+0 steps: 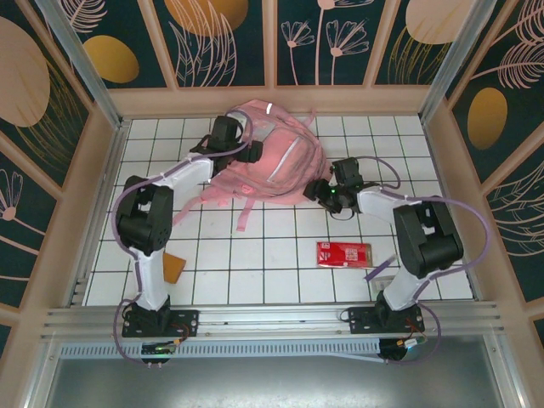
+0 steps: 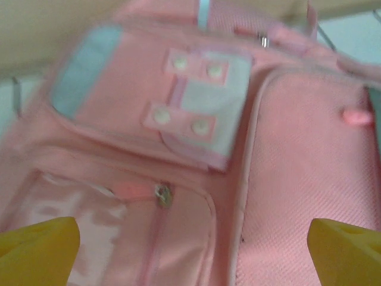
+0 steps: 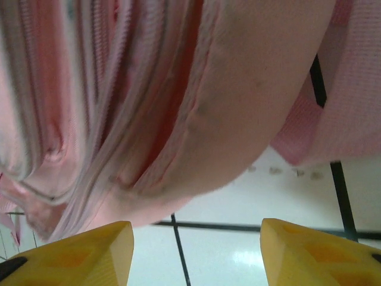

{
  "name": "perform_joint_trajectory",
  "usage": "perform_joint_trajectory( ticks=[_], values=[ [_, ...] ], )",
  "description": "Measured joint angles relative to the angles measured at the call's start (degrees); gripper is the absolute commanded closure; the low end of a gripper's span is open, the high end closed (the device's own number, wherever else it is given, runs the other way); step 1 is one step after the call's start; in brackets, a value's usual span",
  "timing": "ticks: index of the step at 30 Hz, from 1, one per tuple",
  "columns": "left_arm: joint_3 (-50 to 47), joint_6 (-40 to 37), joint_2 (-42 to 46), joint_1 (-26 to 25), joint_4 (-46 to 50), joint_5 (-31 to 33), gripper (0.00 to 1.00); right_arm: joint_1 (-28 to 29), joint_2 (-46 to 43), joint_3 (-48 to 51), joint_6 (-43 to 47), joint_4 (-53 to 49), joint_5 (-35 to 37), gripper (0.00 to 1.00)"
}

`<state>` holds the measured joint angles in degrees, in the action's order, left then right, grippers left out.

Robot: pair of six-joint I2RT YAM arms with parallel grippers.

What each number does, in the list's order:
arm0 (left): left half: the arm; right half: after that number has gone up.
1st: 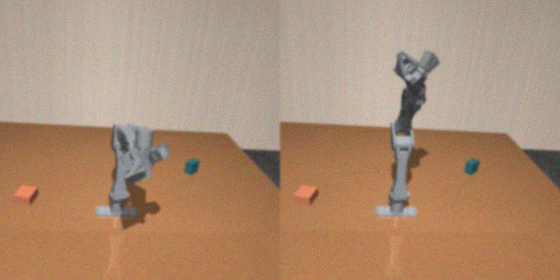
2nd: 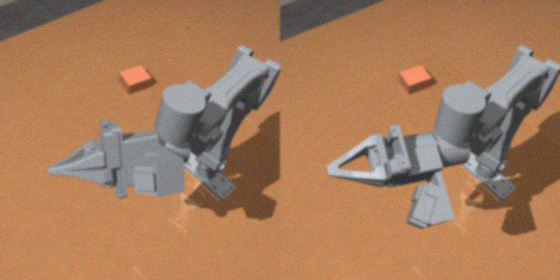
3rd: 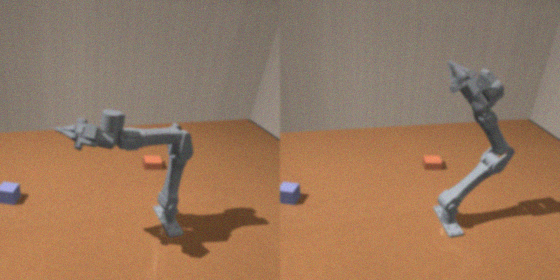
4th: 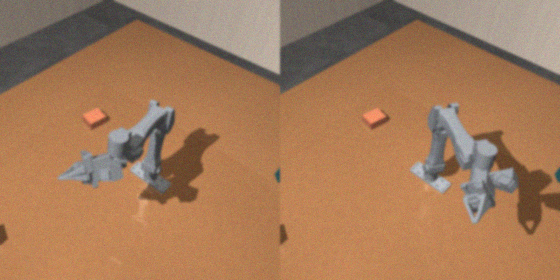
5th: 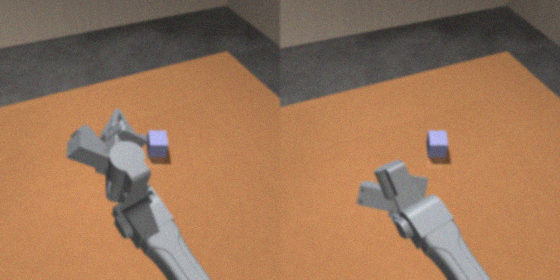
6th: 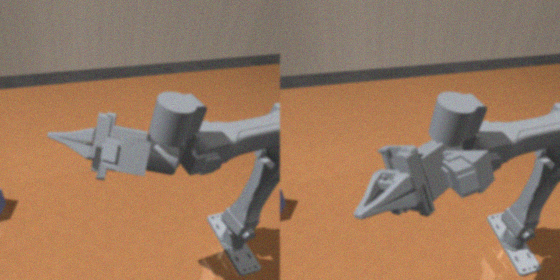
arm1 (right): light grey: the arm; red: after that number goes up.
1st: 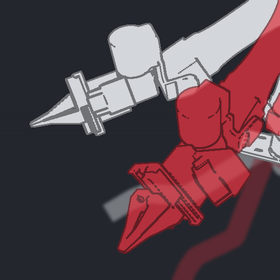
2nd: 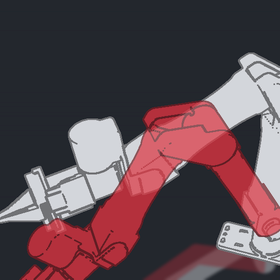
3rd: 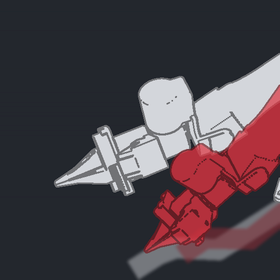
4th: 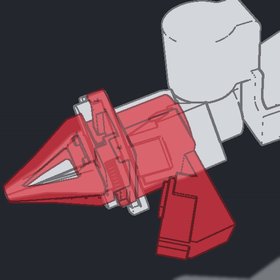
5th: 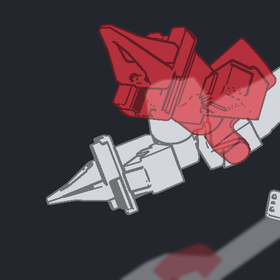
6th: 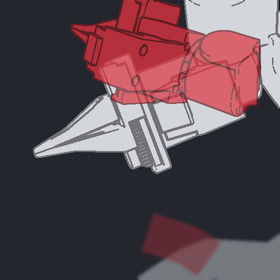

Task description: Pack the student bag

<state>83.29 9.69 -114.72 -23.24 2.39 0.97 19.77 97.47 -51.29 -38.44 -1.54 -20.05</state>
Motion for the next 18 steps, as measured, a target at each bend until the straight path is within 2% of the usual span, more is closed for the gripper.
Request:
perform_joint_trajectory(
  ticks=[4,7,13,16,18],
  values=[
    [-9.81,4.48,1.33,-0.02,-2.23,-6.34,0.07,-0.68,5.03,-2.12,-0.70,3.50,-2.73,0.46],
    [-17.00,5.81,6.25,-0.90,-5.14,-8.98,0.07,-2.10,8.96,-4.46,-0.83,5.42,-5.75,0.50],
    [-24.79,6.88,16.28,-5.99,-2.89,-15.30,0.08,-6.23,17.05,-14.53,-0.94,6.47,-8.79,0.50],
    [-24.98,4.17,18.99,-7.58,0.28,-16.98,0.08,-8.07,18.47,-17.25,-0.94,6.95,-9.44,0.48],
    [-23.69,-1.53,21.16,-7.39,3.69,-16.26,0.08,-9.40,18.36,-17.59,-0.83,6.88,-9.73,0.47]
  ],
)
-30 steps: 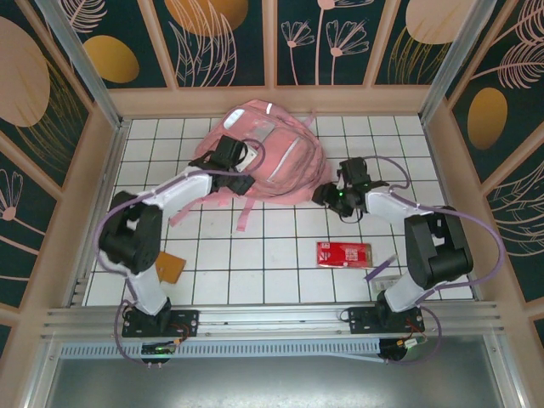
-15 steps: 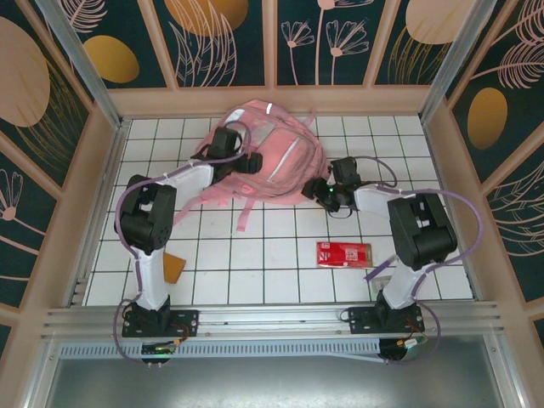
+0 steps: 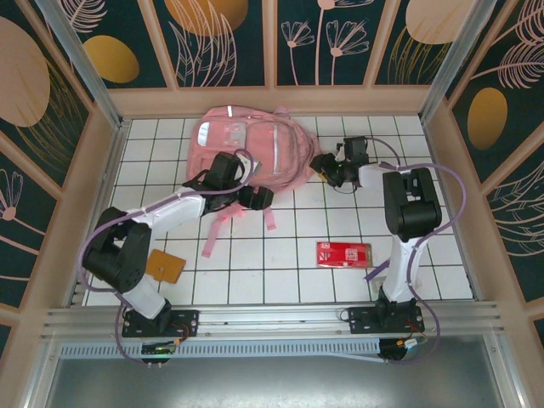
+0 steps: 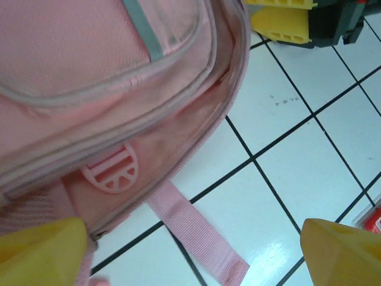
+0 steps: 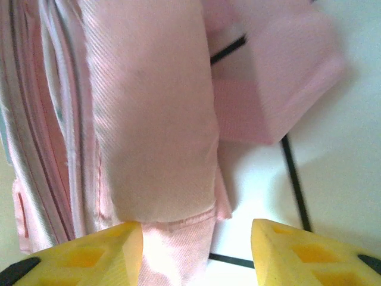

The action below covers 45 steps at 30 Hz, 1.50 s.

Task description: Pack the student bag

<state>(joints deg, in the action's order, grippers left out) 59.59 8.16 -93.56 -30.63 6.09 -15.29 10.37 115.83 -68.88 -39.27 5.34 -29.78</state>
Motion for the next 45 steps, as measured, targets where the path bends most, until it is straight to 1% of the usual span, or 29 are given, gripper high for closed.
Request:
perform_joint_trajectory(
  ticks=[1,4,6,8,9,11,13,15,16,17,19,20,21,22,25,26,29,32,36,40,45],
  values=[
    [0.79,-2.51,0.74,0.00,1.25,0.59,0.07,-0.42,-0.15,0.00,0.22,-0.26,-0.07,0.47],
    [2.27,-14.49,3.82,0.26,3.17,5.22,0.05,-1.33,-2.67,1.25,1.60,-2.21,0.13,0.46],
    [1.27,-23.26,5.62,0.26,2.32,9.73,0.02,-1.14,-7.69,4.55,2.67,-3.21,0.09,0.46],
    [-0.63,-30.62,6.05,0.31,0.74,14.21,0.03,-0.48,-12.81,7.43,3.72,-4.17,-0.09,0.46],
    [-0.98,-34.38,4.87,0.35,0.79,16.37,0.05,0.04,-15.58,8.68,4.39,-4.81,-0.11,0.46],
    [-0.66,-39.78,0.52,0.61,1.07,19.41,0.05,1.31,-19.58,10.40,5.33,-5.66,-0.07,0.46],
    [-0.79,-42.91,-3.50,1.09,1.68,20.74,0.04,3.19,-23.02,12.11,6.19,-6.56,0.26,0.46],
    [-1.31,-44.98,-6.25,1.44,1.68,21.86,0.08,5.20,-25.66,13.88,6.43,-7.32,0.68,0.46],
    [-1.31,-45.51,-7.19,1.53,1.57,22.05,0.19,6.29,-26.67,14.91,6.38,-7.37,0.85,0.46],
    [-1.18,-46.03,-7.89,1.55,1.49,22.14,0.35,7.52,-27.45,15.98,6.36,-7.37,0.92,0.47],
    [-0.42,-46.36,-8.83,1.44,1.73,22.12,0.75,10.03,-27.69,17.44,6.34,-7.23,0.63,0.50],
    [0.26,-46.40,-9.40,1.36,2.23,21.70,0.89,11.52,-27.34,18.08,6.36,-6.88,0.02,0.52],
    [0.92,-46.42,-9.99,1.27,2.82,21.53,0.97,12.79,-26.80,18.45,6.40,-6.62,-0.55,0.54],
    [1.66,-46.34,-10.56,1.29,3.43,21.16,1.00,14.29,-25.75,18.75,6.73,-5.79,-1.44,0.56],
    [2.43,-46.80,-10.01,1.64,4.04,18.64,1.00,18.45,-21.68,18.80,9.77,-3.13,-3.21,0.56],
    [2.40,-47.01,-9.38,1.84,4.39,17.46,1.00,19.71,-20.57,18.80,11.34,-2.38,-3.28,0.53],
    [2.38,-47.65,-6.95,2.03,6.21,14.05,1.00,22.82,-18.14,18.25,17.18,-0.79,-3.28,0.52],
    [2.82,-48.09,-4.85,2.01,9.60,10.64,1.00,23.91,-15.80,16.39,22.51,1.05,-3.28,0.51],
    [4.33,-48.04,-4.74,2.01,13.66,7.10,1.00,24.06,-13.99,15.67,29.33,6.47,-2.54,0.48],
    [6.16,-47.67,-4.74,2.01,16.09,4.13,1.00,26.49,-14.36,20.68,38.16,18.05,-0.61,0.44],
    [8.79,-46.99,-4.85,2.25,18.84,1.29,1.00,30.32,-14.84,28.92,46.71,31.15,5.01,0.45]
  ],
)
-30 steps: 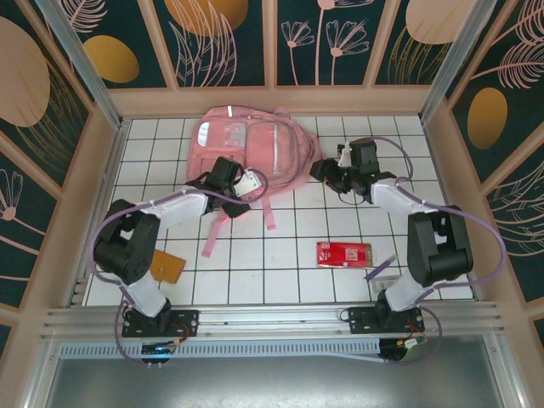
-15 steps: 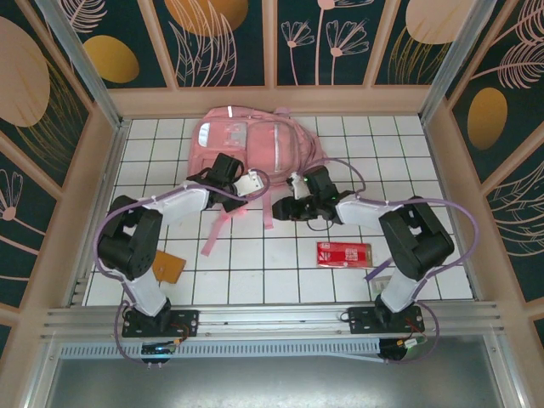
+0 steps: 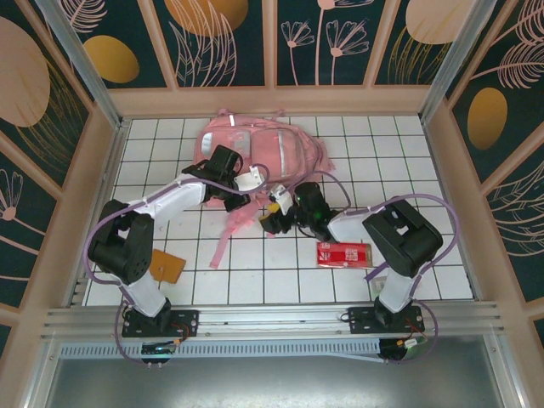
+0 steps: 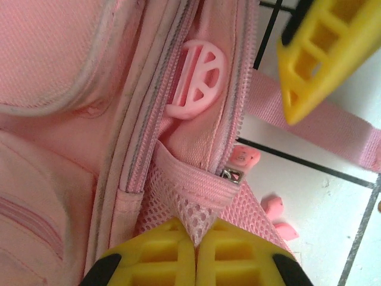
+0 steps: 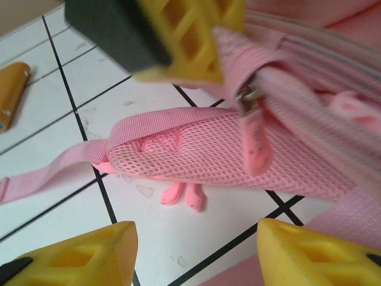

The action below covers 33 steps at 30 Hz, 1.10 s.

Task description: Pack the student bag

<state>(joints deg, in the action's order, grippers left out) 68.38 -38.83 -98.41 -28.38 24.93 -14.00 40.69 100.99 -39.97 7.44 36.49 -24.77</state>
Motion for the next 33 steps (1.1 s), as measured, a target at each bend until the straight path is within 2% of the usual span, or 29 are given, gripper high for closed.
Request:
perform_joint_trajectory(
  ticks=[5,9,12,20,30,33],
  values=[
    [1.95,0.42,-1.20,0.13,0.74,-3.02,1.00,2.16,0.63,1.70,4.33,10.19,8.94,0.51],
    [1.97,0.35,-1.97,0.15,1.31,-3.80,1.00,2.62,1.97,2.16,6.12,16.94,15.30,0.66],
    [1.97,0.24,-2.10,0.15,1.46,-4.00,1.00,3.17,3.15,2.36,6.97,20.76,18.53,0.74],
    [1.97,0.28,-2.16,1.53,1.92,-6.45,1.00,4.76,6.08,2.36,7.10,25.49,21.53,0.74],
    [1.97,0.26,-1.57,2.56,2.29,-10.03,1.00,5.62,7.98,3.72,6.56,28.65,21.86,0.73],
    [1.97,0.33,-1.16,2.56,2.32,-10.75,1.00,6.95,8.94,3.76,6.16,30.38,24.52,0.78]
  ],
)
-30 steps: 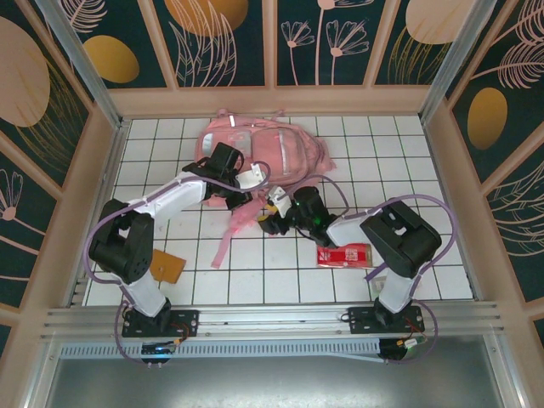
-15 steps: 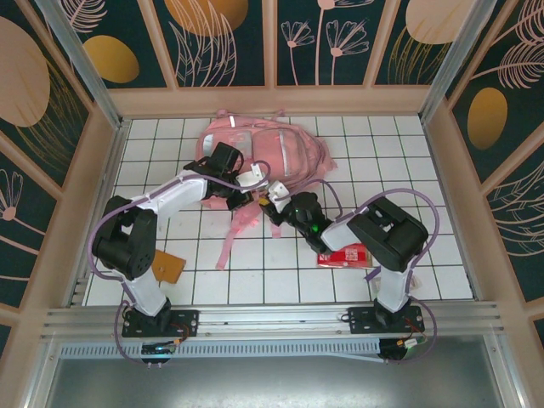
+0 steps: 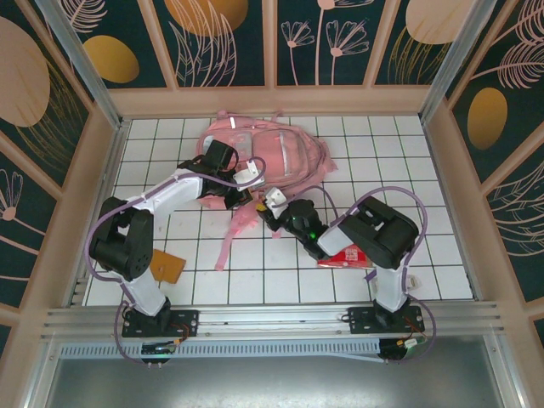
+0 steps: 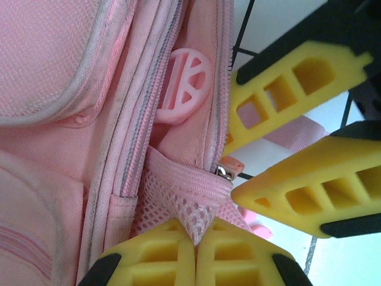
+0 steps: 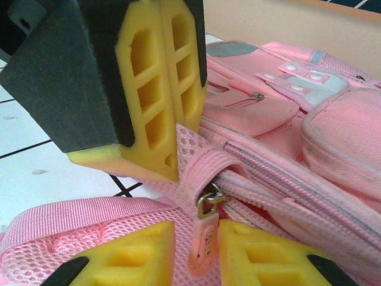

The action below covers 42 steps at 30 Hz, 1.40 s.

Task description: Pack the student bag

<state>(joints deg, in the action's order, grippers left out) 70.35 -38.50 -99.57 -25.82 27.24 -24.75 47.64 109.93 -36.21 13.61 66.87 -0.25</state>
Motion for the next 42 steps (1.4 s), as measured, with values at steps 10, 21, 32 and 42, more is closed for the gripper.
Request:
perform_joint_trajectory(
  ticks=[10,21,32,42],
  values=[
    [0.00,1.25,0.22,0.00,-0.96,-2.47,1.00,2.75,2.43,2.14,-2.95,9.70,13.73,1.00],
    [-2.95,0.11,0.48,0.11,-1.95,-1.38,1.00,2.12,-0.09,11.21,-6.32,14.14,15.74,1.00],
    [-6.12,-7.91,2.10,2.36,-6.34,2.93,1.00,-2.43,-9.20,19.37,-17.27,10.03,18.88,1.00],
    [4.55,11.47,-6.08,9.68,-12.44,17.81,0.29,4.28,-11.87,20.02,-18.93,10.29,18.60,1.00]
  ],
)
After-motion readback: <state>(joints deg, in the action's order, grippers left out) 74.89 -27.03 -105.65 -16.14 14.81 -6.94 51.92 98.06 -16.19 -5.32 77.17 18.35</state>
